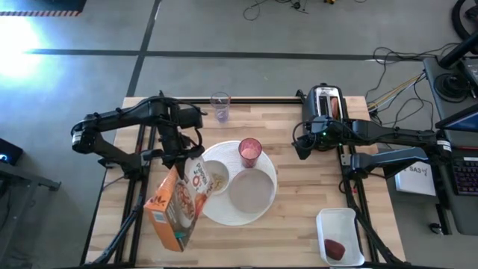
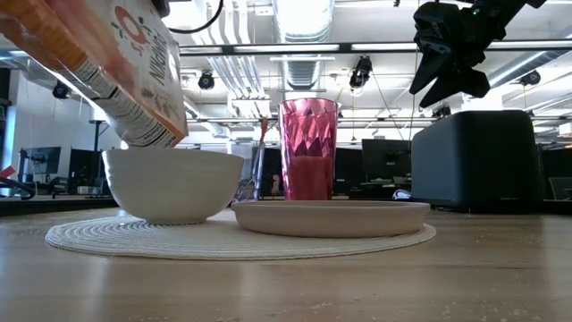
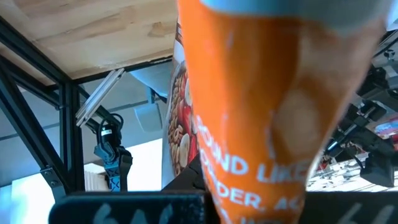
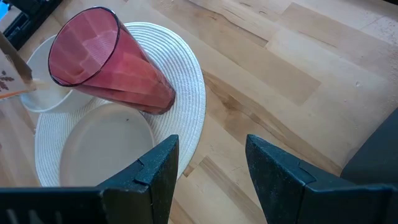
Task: Arrange a breakfast setting
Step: Pour the cereal from the orange cereal box into the white bowl
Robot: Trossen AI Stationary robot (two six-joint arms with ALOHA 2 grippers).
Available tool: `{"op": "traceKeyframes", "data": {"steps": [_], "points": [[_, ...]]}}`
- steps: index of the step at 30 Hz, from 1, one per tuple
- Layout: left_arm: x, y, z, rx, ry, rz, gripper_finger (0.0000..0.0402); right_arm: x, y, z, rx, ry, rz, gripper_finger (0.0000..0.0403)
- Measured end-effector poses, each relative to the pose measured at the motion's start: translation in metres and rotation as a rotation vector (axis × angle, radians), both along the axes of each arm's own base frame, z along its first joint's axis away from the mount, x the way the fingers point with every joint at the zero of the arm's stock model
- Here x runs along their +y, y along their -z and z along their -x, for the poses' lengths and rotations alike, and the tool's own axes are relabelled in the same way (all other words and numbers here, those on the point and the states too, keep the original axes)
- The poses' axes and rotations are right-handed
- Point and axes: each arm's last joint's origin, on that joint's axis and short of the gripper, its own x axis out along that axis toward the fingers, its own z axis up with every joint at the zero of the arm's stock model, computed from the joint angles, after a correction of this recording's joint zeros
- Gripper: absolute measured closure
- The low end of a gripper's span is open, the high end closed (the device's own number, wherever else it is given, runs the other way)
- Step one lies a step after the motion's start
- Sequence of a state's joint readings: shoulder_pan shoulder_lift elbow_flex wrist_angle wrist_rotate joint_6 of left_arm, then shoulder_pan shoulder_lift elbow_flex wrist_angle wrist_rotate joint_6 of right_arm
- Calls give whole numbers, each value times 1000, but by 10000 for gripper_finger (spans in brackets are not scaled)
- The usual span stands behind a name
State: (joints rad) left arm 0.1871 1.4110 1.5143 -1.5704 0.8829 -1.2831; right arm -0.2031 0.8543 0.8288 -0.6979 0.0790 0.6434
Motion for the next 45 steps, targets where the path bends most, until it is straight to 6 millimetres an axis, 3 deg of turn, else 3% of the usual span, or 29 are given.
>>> {"op": "traceKeyframes", "data": {"steps": [45], "points": [[10, -11, 18, -12, -96, -118, 402, 0, 0, 0, 0, 0, 0, 227]]}}
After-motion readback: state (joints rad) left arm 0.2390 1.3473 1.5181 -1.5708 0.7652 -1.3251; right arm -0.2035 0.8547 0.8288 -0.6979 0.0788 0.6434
